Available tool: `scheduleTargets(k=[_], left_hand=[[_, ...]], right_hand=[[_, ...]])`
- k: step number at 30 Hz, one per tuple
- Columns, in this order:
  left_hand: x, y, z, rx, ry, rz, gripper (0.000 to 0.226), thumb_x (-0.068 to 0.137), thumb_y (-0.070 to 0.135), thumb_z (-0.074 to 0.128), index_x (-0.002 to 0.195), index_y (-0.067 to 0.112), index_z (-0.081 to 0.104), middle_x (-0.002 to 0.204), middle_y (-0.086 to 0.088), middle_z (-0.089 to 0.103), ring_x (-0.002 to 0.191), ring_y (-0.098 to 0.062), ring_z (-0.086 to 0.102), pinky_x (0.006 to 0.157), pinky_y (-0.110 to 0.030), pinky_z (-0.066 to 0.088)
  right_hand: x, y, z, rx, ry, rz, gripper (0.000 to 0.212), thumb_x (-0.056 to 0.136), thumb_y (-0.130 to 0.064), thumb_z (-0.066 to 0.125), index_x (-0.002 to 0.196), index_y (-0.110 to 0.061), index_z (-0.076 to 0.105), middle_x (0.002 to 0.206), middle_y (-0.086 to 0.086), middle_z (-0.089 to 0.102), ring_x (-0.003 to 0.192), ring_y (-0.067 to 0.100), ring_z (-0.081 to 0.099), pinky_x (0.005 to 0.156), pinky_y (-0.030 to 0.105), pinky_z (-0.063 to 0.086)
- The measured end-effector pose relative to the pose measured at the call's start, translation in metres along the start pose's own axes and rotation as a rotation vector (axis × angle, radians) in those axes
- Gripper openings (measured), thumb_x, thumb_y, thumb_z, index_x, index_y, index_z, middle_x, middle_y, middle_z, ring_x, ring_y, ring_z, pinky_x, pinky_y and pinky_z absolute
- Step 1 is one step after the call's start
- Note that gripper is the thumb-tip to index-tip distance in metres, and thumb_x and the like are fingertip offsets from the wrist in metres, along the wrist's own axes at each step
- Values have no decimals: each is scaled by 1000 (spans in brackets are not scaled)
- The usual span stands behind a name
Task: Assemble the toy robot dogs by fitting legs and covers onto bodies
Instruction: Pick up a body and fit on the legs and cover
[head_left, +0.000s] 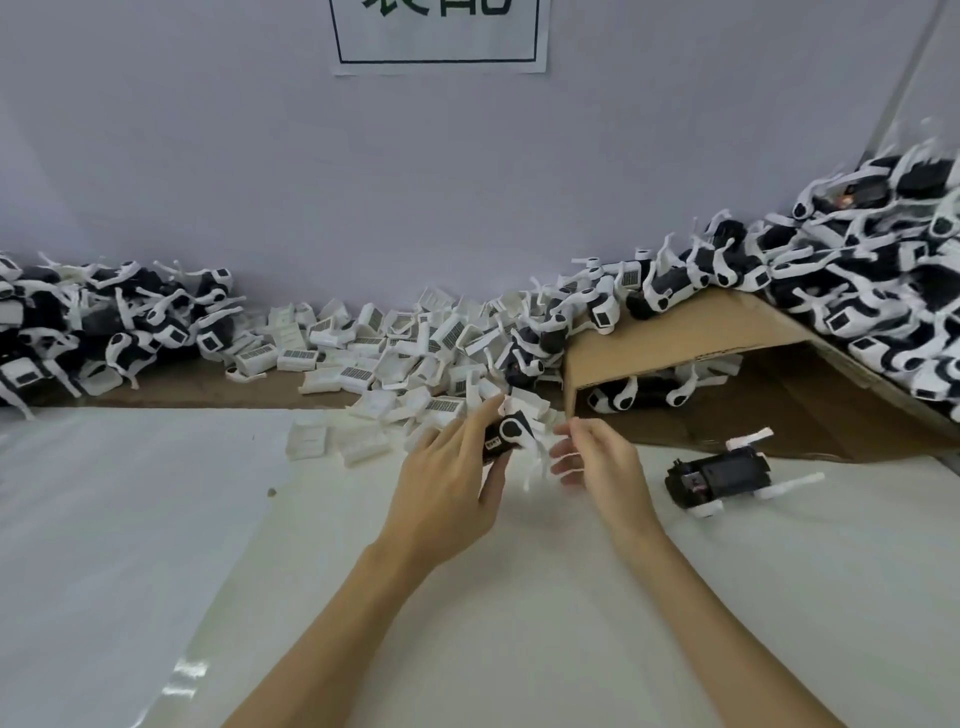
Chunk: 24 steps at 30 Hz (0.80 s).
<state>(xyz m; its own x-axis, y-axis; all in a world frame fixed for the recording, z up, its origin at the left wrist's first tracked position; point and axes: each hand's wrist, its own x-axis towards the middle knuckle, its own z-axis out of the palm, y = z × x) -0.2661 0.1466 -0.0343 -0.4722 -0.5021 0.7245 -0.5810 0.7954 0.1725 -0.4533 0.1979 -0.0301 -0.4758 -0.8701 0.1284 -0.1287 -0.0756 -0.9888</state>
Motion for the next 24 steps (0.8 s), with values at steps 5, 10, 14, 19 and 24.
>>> scheduleTargets(k=[5, 10, 14, 19, 24], left_hand=[[1, -2, -3, 109, -76, 219, 58, 105, 28, 61, 155, 1, 48, 128, -1, 73, 107, -23, 70, 85, -41, 51], [2, 5, -10, -66, -27, 99, 72, 98, 42, 72, 156, 7, 47, 143, -2, 62, 133, -25, 56, 113, -42, 41], [3, 0, -20, -575, -146, -408, 76, 90, 71, 61, 156, 38, 41, 155, 14, 46, 147, -9, 40, 119, -30, 33], [5, -6, -23, -1075, -191, -702, 44, 95, 53, 70, 133, 31, 64, 107, -20, 74, 99, -35, 72, 93, -47, 56], [6, -10, -26, -1168, -94, -707, 41, 92, 45, 72, 131, 34, 67, 102, -26, 69, 92, -30, 68, 99, -48, 53]], right_hand=[[-12, -8, 13, 112, -305, -3, 54, 95, -66, 56, 126, -24, 72, 112, 2, 77, 103, 23, 74, 86, 42, 63], [-16, -11, 11, 153, -249, -66, 42, 90, -49, 68, 114, -16, 77, 96, 7, 78, 81, 21, 75, 67, 31, 61], [-11, -9, 6, 213, -151, -58, 46, 90, -52, 71, 115, -14, 74, 94, 8, 79, 81, 23, 77, 63, 25, 55], [-8, -6, 12, 328, -118, 6, 83, 69, -74, 81, 129, -19, 64, 107, 6, 79, 96, 35, 77, 78, 38, 61], [-10, -6, 12, 197, -275, 63, 84, 71, -82, 73, 117, -13, 75, 106, 14, 78, 98, 30, 77, 89, 46, 61]])
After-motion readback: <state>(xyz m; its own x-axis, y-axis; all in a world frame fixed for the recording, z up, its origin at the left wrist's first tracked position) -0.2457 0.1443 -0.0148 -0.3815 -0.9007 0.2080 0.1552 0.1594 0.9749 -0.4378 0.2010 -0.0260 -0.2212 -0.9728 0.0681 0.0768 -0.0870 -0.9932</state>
